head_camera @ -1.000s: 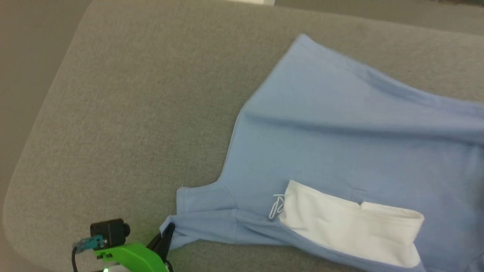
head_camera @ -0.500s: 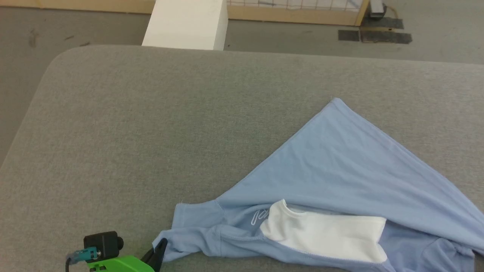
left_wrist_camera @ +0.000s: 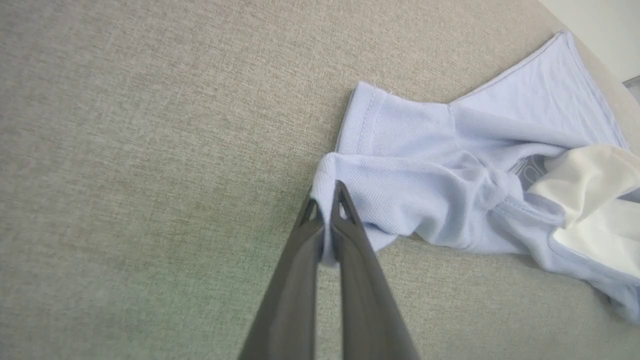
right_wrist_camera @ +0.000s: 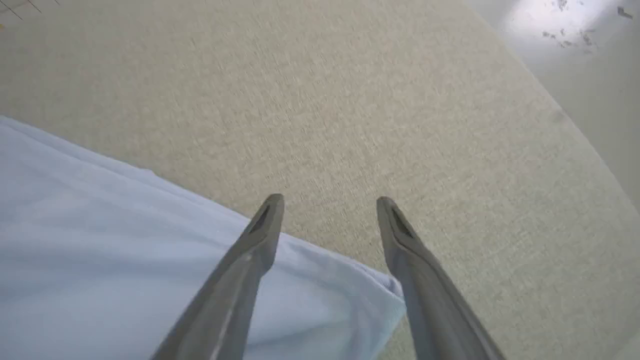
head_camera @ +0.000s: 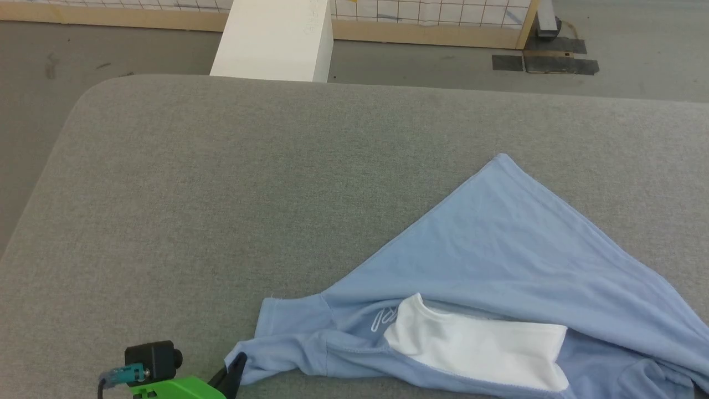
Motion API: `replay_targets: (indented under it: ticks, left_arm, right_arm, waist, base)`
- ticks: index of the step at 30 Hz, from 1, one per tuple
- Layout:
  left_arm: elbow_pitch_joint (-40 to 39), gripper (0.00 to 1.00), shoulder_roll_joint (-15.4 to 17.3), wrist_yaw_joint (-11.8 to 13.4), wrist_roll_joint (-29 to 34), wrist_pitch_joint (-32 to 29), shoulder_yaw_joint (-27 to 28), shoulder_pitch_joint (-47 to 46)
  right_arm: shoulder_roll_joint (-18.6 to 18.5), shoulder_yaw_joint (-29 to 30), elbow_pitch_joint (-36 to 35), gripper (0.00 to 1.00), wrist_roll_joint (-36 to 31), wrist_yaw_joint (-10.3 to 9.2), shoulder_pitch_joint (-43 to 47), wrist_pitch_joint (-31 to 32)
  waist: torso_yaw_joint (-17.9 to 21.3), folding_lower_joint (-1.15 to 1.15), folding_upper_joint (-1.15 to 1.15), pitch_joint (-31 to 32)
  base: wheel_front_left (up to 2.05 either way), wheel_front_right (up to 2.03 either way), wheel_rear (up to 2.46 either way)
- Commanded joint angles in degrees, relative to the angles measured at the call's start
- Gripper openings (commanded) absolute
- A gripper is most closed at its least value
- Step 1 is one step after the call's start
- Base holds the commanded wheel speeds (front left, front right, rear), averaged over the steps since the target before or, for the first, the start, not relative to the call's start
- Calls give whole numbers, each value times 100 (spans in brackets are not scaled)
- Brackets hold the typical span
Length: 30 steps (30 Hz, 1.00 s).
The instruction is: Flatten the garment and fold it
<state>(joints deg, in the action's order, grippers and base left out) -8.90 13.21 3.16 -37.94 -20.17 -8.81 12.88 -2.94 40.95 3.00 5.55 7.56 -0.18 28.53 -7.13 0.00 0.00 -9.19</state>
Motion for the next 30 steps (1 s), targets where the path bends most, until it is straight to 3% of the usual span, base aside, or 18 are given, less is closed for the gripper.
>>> replay_targets:
  ticks: [1, 3, 8, 13, 21, 25, 30]
  left_arm:
    - [27, 0, 42, 2, -49, 10, -7, 12]
    - [50, 0, 45, -5, -52, 7, -19, -9]
    - [84, 0, 31, -31, -73, 19, -49, -91]
    - [102, 0, 27, -52, -88, 19, -73, -193]
    - [173, 0, -97, -125, -118, 66, -210, -445]
    - [279, 0, -159, -175, -122, 117, -279, -562]
    - [421, 0, -228, -251, -130, 190, -353, -730]
  right_arm:
    - [5, -177, -128, 100, 50, -8, -242, -386]
    - [-15, -577, -257, 100, 6, -8, -415, -898]
    - [-485, -1820, -150, 100, -27, -8, -974, -1946]
    - [-1051, -3063, 517, 100, 196, -8, -1738, -2280]
    - [-1586, -4711, 1959, 100, 929, -8, -3170, -1652]
    - [-1642, -5069, 2674, 100, 1286, -8, -3696, -1038]
    - [-1686, -5084, 3495, 100, 1402, -8, -4223, -370]
  waist:
    - [-17, 0, 0, 4]
    - [-41, 0, 0, 0]
    - [-113, 0, 0, -82]
    - [-224, 0, 0, -247]
    - [-541, 0, 0, -668]
    - [-711, 0, 0, -847]
    - [-933, 0, 0, -1056]
  base:
    - [0, 0, 0]
    - [0, 0, 0]
    - [0, 0, 0]
    - [0, 0, 0]
    - [0, 0, 0]
    - [0, 0, 0]
    - [0, 0, 0]
